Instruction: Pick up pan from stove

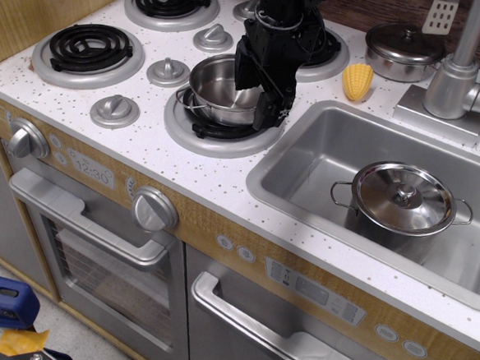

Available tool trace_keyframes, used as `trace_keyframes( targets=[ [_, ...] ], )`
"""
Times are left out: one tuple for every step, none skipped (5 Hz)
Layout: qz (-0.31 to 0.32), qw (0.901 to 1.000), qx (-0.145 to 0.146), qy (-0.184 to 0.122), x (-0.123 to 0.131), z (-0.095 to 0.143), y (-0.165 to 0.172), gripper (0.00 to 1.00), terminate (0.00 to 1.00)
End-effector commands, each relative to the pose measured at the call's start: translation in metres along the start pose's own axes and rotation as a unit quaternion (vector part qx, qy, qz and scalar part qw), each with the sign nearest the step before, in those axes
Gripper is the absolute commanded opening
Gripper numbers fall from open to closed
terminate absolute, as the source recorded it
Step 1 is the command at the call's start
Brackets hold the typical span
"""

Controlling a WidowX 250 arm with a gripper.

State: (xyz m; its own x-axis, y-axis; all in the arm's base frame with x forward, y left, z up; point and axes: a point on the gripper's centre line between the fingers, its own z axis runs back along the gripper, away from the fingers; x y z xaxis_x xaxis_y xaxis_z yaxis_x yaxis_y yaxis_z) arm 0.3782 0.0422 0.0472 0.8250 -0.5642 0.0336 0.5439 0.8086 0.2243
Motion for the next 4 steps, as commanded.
trace_keyframes(
  targets=[
    [0.0,1.0,0.0,0.0,0.0,0.0,0.0,1.0,0.0],
    [-0.001,1.0,0.003,-0.006,0.0,-0.008,0.0,1.0,0.0],
    [0.005,1.0,0.003,-0.008,-0.002,-0.016,0.0,0.0,0.0],
    [0.0,1.0,0.007,-0.003,-0.001,-0.015,0.004,0.0,0.0]
  ],
)
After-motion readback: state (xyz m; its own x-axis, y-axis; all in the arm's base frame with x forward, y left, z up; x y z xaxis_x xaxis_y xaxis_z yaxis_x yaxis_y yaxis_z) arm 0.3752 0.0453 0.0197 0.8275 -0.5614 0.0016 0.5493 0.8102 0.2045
